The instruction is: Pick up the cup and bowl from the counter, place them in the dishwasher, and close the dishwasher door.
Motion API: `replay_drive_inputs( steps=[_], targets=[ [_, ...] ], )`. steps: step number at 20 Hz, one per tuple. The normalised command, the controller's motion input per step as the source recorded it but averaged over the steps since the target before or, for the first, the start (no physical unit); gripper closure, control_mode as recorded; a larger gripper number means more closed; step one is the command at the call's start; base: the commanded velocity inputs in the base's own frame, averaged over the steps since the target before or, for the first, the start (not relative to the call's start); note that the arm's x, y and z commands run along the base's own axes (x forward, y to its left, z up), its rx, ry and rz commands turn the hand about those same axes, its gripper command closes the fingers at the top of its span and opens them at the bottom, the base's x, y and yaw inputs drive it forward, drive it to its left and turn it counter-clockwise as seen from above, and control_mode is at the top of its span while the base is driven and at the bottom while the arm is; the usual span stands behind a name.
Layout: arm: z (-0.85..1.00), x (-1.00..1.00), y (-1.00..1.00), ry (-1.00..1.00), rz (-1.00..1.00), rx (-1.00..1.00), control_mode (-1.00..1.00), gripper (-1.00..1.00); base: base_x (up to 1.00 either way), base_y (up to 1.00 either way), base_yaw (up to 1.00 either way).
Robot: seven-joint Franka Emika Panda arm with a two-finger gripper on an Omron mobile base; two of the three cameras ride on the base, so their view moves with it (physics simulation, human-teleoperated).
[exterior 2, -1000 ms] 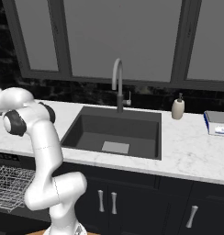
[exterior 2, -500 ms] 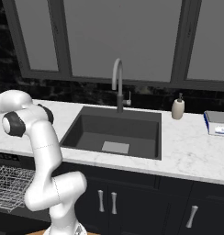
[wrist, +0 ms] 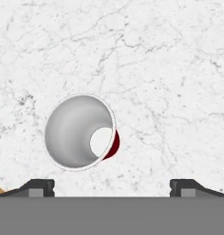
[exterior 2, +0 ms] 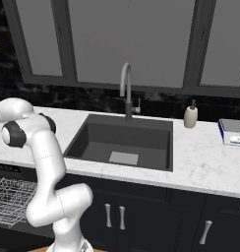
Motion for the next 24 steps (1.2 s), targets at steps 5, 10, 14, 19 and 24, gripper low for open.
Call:
replay_drive_inputs(
  steps=[5,10,14,19,24],
  targets=[
    [-0.2,0.07,0.14,0.0,0.0,0.0,-1.0,-1.0,0.0,0.0,0.0],
    [-0.15,0.04,0.2,0.0,0.0,0.0,-1.0,-1.0,0.0,0.0,0.0],
    [-0.31,0.0,0.06,0.0,0.0,0.0,-1.0,-1.0,0.0,0.0,0.0],
    [-0.42,0.0,0.0,0.0,0.0,0.0,-1.0,-1.0,0.0,0.0,0.0],
    [-0.23,0.0,0.0,0.0,0.0,0.0,-1.0,-1.0,0.0,0.0,0.0]
  ],
)
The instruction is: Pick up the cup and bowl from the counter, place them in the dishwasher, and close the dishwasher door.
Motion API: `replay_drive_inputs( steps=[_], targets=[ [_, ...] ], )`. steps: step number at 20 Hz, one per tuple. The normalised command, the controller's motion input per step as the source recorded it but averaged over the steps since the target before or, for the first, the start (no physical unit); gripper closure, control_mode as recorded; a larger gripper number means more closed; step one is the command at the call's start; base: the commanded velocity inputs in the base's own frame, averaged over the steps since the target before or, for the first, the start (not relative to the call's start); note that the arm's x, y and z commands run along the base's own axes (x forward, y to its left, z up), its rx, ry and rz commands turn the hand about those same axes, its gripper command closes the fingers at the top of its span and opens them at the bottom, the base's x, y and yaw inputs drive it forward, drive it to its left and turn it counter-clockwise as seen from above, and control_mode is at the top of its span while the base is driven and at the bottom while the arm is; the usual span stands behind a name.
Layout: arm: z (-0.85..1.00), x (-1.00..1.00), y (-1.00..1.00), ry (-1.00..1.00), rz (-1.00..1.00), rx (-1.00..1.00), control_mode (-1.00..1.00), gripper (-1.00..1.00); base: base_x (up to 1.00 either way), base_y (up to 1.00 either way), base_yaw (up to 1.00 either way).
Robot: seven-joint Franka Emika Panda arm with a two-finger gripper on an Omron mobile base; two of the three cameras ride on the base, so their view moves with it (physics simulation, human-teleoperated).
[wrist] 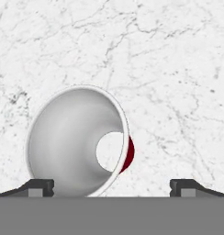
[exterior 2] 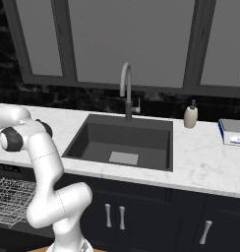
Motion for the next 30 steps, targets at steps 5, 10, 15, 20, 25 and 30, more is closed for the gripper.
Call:
replay_drive_inputs(
  steps=[5,10,15,20,25,30],
  targets=[
    [0.0,0.0,-0.07,-0.01,-0.02,0.01,-1.0,-1.0,0.0,0.0,0.0],
    [0.0,0.01,-0.34,-0.01,-0.09,0.03,-1.0,-1.0,0.0,0.0,0.0],
    [-0.01,0.27,-0.02,0.0,-0.09,0.05,-1.0,-1.0,0.0,0.0,0.0],
    [-0.2,0.11,0.21,0.0,-0.03,0.04,-1.0,-1.0,0.0,0.0,0.0],
    [-0.28,0.0,0.21,0.06,0.0,0.0,-1.0,-1.0,0.0,0.0,0.0],
    [-0.06,0.0,0.0,0.04,0.0,0.0,-1.0,-1.0,0.0,0.0,0.0]
  ],
)
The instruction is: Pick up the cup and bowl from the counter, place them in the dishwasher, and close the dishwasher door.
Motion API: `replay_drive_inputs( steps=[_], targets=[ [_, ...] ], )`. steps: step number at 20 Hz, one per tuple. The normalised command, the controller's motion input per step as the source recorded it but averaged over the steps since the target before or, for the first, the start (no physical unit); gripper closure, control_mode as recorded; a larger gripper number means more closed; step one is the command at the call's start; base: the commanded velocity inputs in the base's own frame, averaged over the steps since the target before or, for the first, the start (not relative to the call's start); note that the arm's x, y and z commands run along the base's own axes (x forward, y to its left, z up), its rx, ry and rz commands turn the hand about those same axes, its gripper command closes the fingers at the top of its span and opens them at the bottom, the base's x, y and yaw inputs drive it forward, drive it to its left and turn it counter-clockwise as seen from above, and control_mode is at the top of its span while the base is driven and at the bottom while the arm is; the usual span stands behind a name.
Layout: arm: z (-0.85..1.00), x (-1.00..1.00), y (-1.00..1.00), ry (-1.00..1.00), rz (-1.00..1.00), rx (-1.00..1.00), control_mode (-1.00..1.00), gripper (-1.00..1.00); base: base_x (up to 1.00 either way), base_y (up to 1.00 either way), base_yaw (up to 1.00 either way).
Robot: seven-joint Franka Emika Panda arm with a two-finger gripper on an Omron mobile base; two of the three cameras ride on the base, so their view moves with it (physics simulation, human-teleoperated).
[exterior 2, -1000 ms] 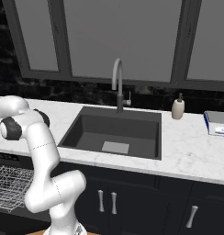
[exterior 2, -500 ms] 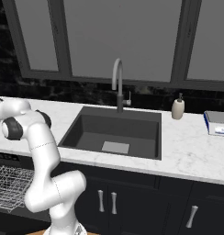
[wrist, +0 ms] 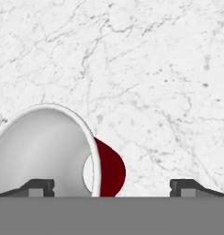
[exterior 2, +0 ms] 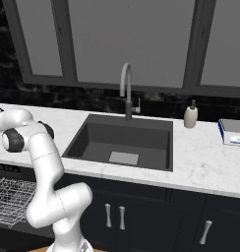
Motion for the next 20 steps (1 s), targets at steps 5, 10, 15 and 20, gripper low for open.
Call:
replay_drive_inputs(
  steps=[5,10,15,20],
  targets=[
    [0.0,0.0,0.0,0.0,0.0,0.0,-1.0,1.0,0.0,0.0,0.0],
    [0.0,0.0,0.0,0.0,0.0,0.0,-1.0,1.0,0.0,0.0,0.0],
    [0.01,-0.27,-0.11,-0.02,0.0,0.0,-1.0,1.0,0.0,0.0,0.0],
    [0.18,-0.96,-0.47,-0.12,-0.02,0.01,-1.0,1.0,0.0,0.0,0.0]
  ],
)
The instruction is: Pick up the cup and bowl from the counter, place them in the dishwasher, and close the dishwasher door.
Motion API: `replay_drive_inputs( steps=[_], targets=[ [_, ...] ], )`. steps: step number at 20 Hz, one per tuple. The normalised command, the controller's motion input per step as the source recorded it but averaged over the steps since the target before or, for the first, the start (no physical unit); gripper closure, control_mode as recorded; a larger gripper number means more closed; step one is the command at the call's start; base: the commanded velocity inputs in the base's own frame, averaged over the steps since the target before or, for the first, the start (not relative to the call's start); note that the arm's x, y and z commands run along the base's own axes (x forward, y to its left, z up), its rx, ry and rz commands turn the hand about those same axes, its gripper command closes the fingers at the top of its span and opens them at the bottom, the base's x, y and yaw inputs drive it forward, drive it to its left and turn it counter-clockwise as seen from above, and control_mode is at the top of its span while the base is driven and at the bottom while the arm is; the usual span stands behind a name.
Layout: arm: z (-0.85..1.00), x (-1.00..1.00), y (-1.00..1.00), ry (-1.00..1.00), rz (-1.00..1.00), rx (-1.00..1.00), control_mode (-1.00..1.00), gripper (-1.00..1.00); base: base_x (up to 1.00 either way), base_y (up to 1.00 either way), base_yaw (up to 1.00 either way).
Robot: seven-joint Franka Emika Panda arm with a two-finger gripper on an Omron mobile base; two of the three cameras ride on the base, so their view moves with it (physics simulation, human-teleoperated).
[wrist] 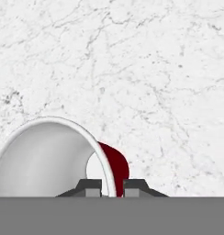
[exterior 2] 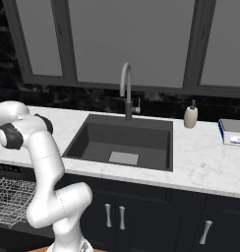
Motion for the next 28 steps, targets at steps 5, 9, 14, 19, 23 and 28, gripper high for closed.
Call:
replay_drive_inputs(
  steps=[5,9,14,19,23,28],
  targets=[
    [0.0,-1.0,-0.74,-0.2,-0.05,0.04,-1.0,1.0,0.0,0.0,0.0],
    [0.0,-1.0,-0.6,-0.21,-0.02,0.06,-1.0,1.0,0.0,0.0,0.0],
    [0.08,-0.89,-0.04,-0.11,-0.01,0.03,-1.0,1.0,0.0,0.0,0.0],
    [-0.01,-0.56,0.46,0.04,-0.05,-0.02,-1.0,1.0,0.0,0.0,0.0],
    [-0.13,-0.46,0.55,0.11,-0.05,-0.14,-1.0,1.0,0.0,0.0,0.0],
    [-0.51,-0.62,0.04,0.03,-0.03,-0.15,-1.0,1.0,0.0,0.0,0.0]
  ],
)
